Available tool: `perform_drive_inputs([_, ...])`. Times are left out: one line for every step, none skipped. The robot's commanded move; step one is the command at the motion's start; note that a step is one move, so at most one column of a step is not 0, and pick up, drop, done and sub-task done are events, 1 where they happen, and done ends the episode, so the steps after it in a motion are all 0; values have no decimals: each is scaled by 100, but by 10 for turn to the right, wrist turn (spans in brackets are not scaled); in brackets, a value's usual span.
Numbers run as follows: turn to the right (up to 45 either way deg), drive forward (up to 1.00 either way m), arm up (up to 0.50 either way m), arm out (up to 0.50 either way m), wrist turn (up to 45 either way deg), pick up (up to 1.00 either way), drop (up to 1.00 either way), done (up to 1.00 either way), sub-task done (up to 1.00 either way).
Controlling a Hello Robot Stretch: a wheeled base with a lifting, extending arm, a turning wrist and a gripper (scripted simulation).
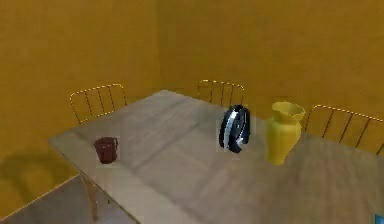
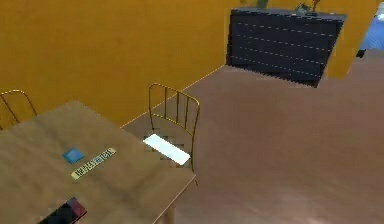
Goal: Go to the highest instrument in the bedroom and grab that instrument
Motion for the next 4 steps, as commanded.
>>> perform_drive_inputs([-450,0,0,0,0,0,0,0,0])
perform_drive_inputs([-270,0,0,0,0,0,0,0,0])
perform_drive_inputs([180,0,0,0,0,0,0,0,0])
perform_drive_inputs([0,15,0,0,0,0,0,0,0])
